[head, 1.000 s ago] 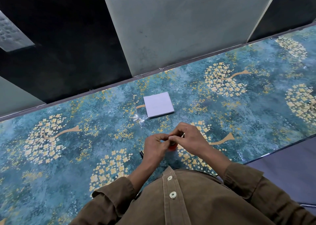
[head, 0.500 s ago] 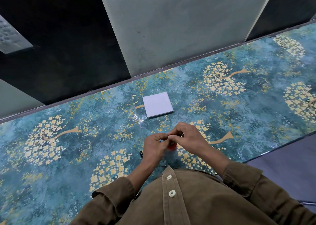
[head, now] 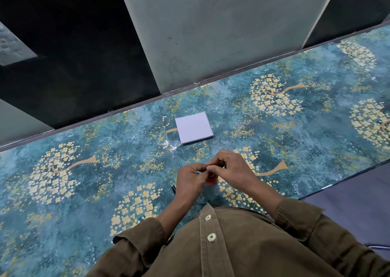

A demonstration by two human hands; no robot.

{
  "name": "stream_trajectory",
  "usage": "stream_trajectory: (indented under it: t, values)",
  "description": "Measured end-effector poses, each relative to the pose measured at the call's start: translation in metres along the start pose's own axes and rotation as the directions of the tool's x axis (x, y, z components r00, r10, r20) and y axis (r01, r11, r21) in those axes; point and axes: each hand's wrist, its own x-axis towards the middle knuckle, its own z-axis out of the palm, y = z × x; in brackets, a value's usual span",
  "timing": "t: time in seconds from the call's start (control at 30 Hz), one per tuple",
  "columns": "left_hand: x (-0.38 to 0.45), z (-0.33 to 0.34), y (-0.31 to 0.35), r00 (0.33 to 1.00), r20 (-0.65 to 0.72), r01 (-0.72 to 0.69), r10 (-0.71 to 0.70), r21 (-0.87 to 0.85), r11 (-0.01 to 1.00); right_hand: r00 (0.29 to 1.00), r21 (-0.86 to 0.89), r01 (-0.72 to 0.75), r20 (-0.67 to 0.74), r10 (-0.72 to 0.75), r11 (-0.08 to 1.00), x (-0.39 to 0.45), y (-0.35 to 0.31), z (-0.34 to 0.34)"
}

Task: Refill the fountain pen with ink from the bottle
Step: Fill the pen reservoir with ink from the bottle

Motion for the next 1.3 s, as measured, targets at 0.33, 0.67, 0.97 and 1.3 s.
stream_trajectory:
  t: [0.33, 0.67, 0.97, 1.3]
  values:
    - [0.0010, -0.0007, 0.0002, 1.000, 0.005, -0.024, 0.024, 0.009, 1.000, 0.999, -0.007, -0.005, 0.035, 0.005, 1.000, 0.0008, -0.0007, -0.0033]
    - [-0.0001, -0.0006, 0.0016, 1.000, 0.008, -0.016, 0.016, 0.025, 1.000, 0.999, -0.086, 0.003, -0.039, -0.006, 0.996, 0.0028, -0.0010, 0.0028]
    - [0.0003, -0.0014, 0.0026, 1.000, 0.012, -0.029, 0.029, -0.001, 1.000, 1.000, -0.037, -0.001, 0.022, 0.002, 0.999, 0.0026, -0.0007, -0.0025]
    - [0.0016, -0.0009, 0.0019, 0.999, 0.021, -0.026, 0.025, 0.019, 0.999, 0.999, -0.051, -0.001, 0.035, 0.003, 0.999, 0.0038, 0.0000, -0.0031]
